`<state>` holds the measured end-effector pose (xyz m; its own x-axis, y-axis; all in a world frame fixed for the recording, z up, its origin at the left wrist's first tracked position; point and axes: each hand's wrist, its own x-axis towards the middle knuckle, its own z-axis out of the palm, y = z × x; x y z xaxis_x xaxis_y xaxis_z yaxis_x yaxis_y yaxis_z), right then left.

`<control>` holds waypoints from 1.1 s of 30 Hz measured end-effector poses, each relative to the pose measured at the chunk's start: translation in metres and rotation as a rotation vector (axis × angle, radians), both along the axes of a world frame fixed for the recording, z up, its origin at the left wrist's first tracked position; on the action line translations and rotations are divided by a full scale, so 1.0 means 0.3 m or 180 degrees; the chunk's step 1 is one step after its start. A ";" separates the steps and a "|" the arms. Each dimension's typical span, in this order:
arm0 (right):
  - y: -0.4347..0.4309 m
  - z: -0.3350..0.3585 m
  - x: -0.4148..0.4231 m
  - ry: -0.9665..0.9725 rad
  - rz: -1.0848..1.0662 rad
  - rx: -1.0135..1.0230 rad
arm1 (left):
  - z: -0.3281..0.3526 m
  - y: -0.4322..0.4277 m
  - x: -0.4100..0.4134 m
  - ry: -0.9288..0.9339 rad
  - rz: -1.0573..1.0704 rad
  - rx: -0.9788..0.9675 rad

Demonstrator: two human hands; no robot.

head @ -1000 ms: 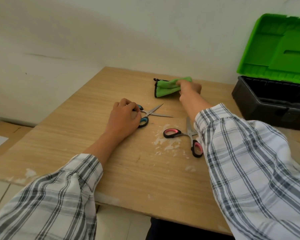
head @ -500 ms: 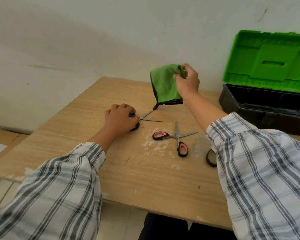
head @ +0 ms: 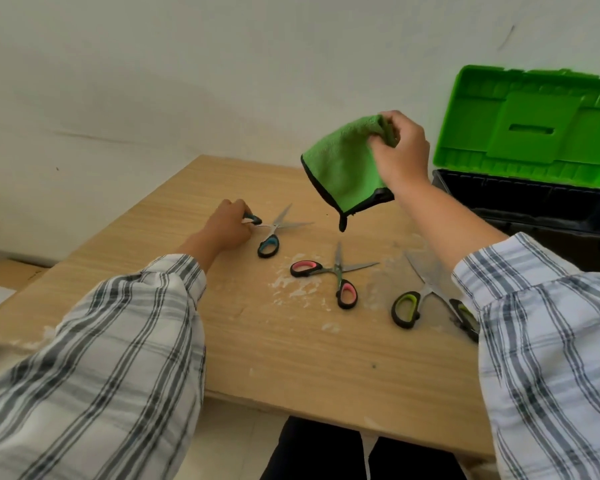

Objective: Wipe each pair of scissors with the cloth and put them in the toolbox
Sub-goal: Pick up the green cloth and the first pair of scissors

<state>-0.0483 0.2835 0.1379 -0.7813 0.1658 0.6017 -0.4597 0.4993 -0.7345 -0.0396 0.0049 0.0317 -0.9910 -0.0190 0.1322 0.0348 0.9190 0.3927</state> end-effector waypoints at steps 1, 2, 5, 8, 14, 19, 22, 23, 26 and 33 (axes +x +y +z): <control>0.009 -0.001 0.002 -0.0016 -0.0011 -0.0051 | 0.007 0.005 0.004 0.0079 0.0031 0.0395; 0.018 -0.001 0.004 -0.0031 -0.0026 -0.0106 | 0.016 0.012 0.011 0.0128 0.0096 0.0942; 0.040 0.003 0.010 -0.0092 -0.0095 -0.0281 | 0.062 0.051 0.039 0.0086 0.0350 0.2696; 0.061 0.016 0.027 0.0013 -0.0215 -0.0116 | 0.110 0.094 0.035 0.0205 0.0442 0.3203; 0.131 0.054 0.058 0.0025 -0.0273 0.0221 | 0.237 0.240 0.030 0.0266 0.0271 0.3728; 0.240 0.071 0.100 -0.0111 -0.0506 -0.0198 | 0.316 0.367 0.018 0.0353 0.0282 0.4054; 0.295 0.069 0.130 -0.0098 -0.0693 -0.0531 | 0.341 0.434 0.015 0.0377 0.0378 0.4257; 0.311 0.068 0.141 -0.0038 -0.0753 -0.0697 | 0.348 0.456 0.017 0.0395 0.0415 0.4335; 0.351 0.071 0.169 0.0214 -0.0991 -0.1288 | 0.366 0.517 0.019 0.0496 0.0519 0.4565; 0.382 0.039 0.199 -0.0179 -0.0554 -0.0892 | 0.403 0.661 0.066 0.0513 0.0259 0.5121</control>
